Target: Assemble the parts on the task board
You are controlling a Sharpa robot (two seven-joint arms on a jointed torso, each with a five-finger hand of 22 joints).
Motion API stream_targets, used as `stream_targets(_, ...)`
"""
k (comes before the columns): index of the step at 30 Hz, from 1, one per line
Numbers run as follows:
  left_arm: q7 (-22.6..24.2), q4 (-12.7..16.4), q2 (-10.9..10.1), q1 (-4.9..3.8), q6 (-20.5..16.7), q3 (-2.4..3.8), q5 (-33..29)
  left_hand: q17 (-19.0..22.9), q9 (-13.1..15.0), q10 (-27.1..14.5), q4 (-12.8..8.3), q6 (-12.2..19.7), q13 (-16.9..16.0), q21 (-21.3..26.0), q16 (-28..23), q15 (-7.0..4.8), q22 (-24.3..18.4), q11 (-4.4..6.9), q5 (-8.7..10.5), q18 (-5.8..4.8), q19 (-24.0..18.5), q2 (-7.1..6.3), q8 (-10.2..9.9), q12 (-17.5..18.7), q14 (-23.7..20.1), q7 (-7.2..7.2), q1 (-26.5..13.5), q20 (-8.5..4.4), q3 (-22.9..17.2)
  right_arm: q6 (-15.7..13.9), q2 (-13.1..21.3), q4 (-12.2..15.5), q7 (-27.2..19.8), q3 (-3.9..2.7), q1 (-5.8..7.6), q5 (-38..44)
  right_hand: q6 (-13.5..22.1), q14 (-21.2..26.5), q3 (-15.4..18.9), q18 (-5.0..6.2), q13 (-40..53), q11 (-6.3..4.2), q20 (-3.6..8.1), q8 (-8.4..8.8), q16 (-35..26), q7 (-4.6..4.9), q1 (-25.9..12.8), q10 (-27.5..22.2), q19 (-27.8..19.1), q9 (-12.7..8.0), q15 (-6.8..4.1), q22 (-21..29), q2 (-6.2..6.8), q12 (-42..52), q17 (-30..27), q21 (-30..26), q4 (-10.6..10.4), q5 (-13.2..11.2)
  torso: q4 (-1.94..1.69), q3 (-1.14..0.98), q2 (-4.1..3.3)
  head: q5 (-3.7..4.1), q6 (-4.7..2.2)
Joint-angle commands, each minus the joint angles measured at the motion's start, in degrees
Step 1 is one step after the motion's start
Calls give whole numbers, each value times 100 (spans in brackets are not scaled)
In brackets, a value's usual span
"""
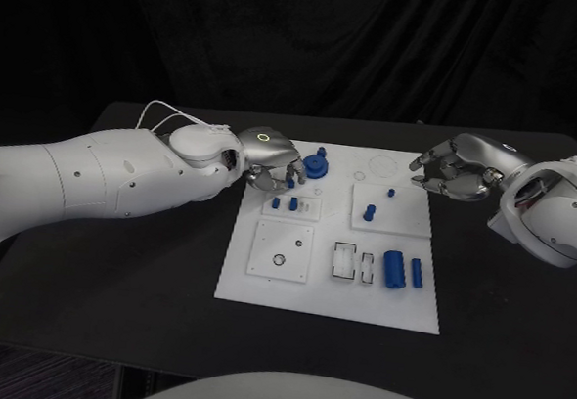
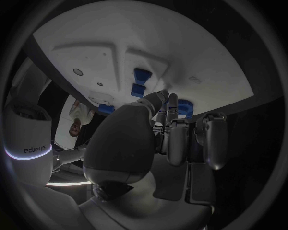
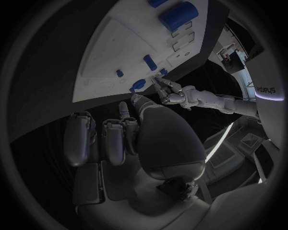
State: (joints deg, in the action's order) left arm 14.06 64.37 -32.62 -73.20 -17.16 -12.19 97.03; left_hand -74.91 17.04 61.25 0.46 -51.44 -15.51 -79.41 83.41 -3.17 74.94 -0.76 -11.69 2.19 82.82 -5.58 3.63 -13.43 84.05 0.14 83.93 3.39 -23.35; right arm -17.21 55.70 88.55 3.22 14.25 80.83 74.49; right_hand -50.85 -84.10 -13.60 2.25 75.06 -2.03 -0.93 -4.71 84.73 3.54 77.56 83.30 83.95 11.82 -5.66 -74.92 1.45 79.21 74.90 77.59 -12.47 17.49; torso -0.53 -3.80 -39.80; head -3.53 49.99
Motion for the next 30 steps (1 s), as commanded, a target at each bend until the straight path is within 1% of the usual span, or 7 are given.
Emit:
stream_targets(1, 12, 6, -7, 19, -7, 0, 38, -364, -83, -133, 19, 252, 53, 17, -18, 32, 1155, -37, 39, 42, -37, -103, -13, 107, 85, -81, -40, 13, -24, 14, 7, 5, 118, -5, -14, 5, -36, -435, -3, 54, 391, 18, -27, 16, -20, 9, -16, -34, 111, -8, 41, -1139, 5, -43, 769, -30, 27, 10, 1, -1, 1, -5, 1)
stream_targets(21, 60, 145, -448, 19, -947, 0, 38, -218, -187, -407, 144, 425, -5, 190, -98, 61, 1105, -57, 259, 79, -143, -191, 41, 128, 5, -178, -182, 46, 85, -22, 88, 62, 140, -5, -13, 5, -26, -430, -4, 60, 346, 19, -28, 25, -36, 9, -16, -62, 100, -14, 42, -1131, 14, -88, 747, -57, 35, 9, -2, 3, 0, 64, 1)
stream_targets(24, 126, 312, -678, 18, -1335, 0, 38, 959, -214, -621, 224, 328, -209, 1374, -989, 159, 779, -149, 245, 283, -1120, -214, 82, -98, -1021, -93, -181, 120, 162, -81, 139, 108, 146, -5, -11, 5, -44, -423, -11, 68, 206, 25, -31, 22, -57, 12, -8, -174, 84, -18, 47, -1120, 36, -243, 721, -96, 55, 9, -1, 1, -3, 105, 1)
stream_targets(25, 147, 430, -808, 16, -1511, 0, 38, 2843, -210, -773, 292, 174, -341, 2423, -2644, 213, 513, -36, 248, 420, -2061, -225, 148, -259, -2709, -80, -221, 196, 168, -112, 172, 135, 151, -5, -8, 5, -64, -407, -45, 78, -302, 50, -42, 19, -96, 30, 13, -626, 57, -23, 65, -1103, 59, -841, 672, -156, 68, 13, -3, 3, -2, 117, 1)
stream_targets(26, 161, 558, -940, 12, -1680, 0, 38, 3325, -253, -1066, 409, 161, -520, 3234, -3452, 297, 351, 7, 338, 465, -2869, -277, 133, -475, -2977, -125, -285, 299, 145, -142, 206, 164, 157, -5, -3, 5, -84, -395, -73, 87, -674, 67, -55, 15, -124, 43, 26, -971, 35, -26, 83, -1090, 80, -1297, 636, -207, 73, 14, -4, 4, -4, 127, 1)
stream_targets(28, 177, 800, -1178, 0, -1977, 0, 37, 3392, -289, -1467, 596, 167, -612, 4230, -3770, 360, 131, -1, 347, 548, -3801, -318, 112, -559, -3302, -163, -484, 361, 207, -186, 259, 220, 174, -6, 17, 5, -169, -367, -188, 110, -2413, 149, -109, -10, -181, 103, 59, -2478, -22, -26, 151, -1056, 162, -3434, 564, -337, 47, 13, -6, 6, -4, 109, 1)
stream_targets(30, 237, 1051, -1409, -13, -2249, -1, -92, 3450, -330, -1823, 804, 176, -735, 4659, -4116, 445, 26, 12, 453, 571, -4168, -303, 84, -736, -3716, -182, -686, 391, 184, -219, 284, 275, 194, -6, 55, 7, -241, -348, -264, 126, -2728, 206, -150, -34, -218, 138, 94, -2657, -58, -20, 203, -1035, 240, -3841, 516, -420, 42, 11, -4, 10, -2, 86, 1)
